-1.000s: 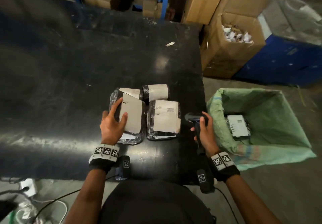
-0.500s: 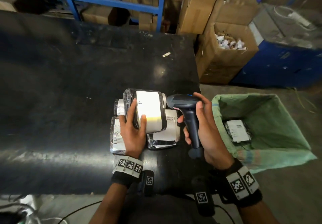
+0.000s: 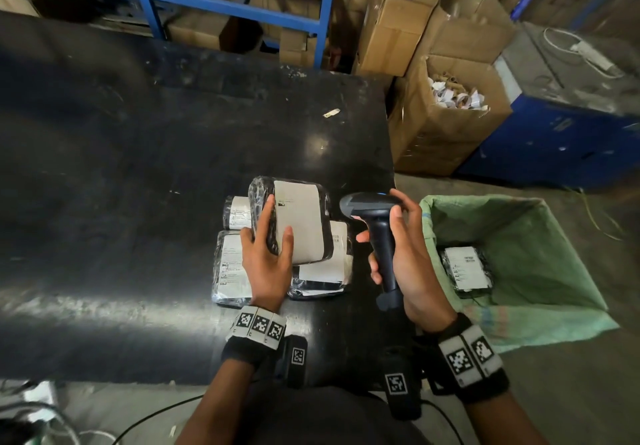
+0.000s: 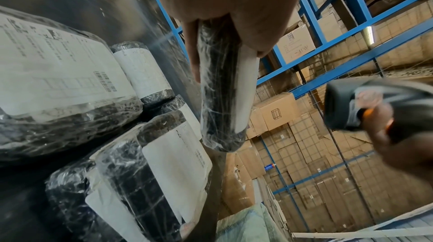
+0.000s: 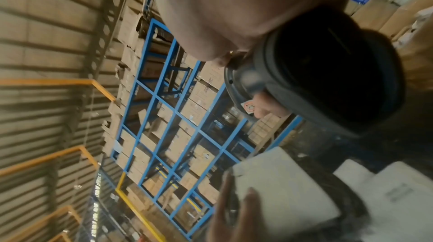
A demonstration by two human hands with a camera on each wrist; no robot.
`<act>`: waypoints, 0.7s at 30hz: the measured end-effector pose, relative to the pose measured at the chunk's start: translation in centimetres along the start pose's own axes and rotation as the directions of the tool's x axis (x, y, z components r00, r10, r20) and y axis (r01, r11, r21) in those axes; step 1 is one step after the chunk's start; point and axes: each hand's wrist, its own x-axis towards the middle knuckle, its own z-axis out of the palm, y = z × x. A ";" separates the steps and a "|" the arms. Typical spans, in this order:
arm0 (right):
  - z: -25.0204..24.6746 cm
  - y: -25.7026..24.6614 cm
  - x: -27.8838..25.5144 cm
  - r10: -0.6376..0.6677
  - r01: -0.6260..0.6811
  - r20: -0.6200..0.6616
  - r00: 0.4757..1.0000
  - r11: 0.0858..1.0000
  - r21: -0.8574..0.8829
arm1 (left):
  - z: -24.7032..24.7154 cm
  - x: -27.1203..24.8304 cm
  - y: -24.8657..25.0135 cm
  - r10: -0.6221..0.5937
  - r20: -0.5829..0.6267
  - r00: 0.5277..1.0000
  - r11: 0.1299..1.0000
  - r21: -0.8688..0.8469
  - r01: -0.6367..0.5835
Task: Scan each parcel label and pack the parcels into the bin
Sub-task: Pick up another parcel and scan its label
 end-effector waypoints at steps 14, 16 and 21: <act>-6.7 19.6 4.9 0.399 -0.449 -0.208 0.893 0.832 -0.328 | -1.2 -0.5 -1.4 -0.023 -0.045 0.999 0.997 0.069 0.026; -6.1 20.3 5.1 0.369 -0.414 -0.197 0.908 0.864 -0.287 | -1.2 -0.7 -1.5 -0.026 -0.042 0.999 0.996 0.083 0.030; -5.5 21.3 4.9 0.347 -0.385 -0.167 0.923 0.837 -0.389 | -0.9 -1.1 -1.0 -0.035 -0.029 0.999 0.994 0.103 0.038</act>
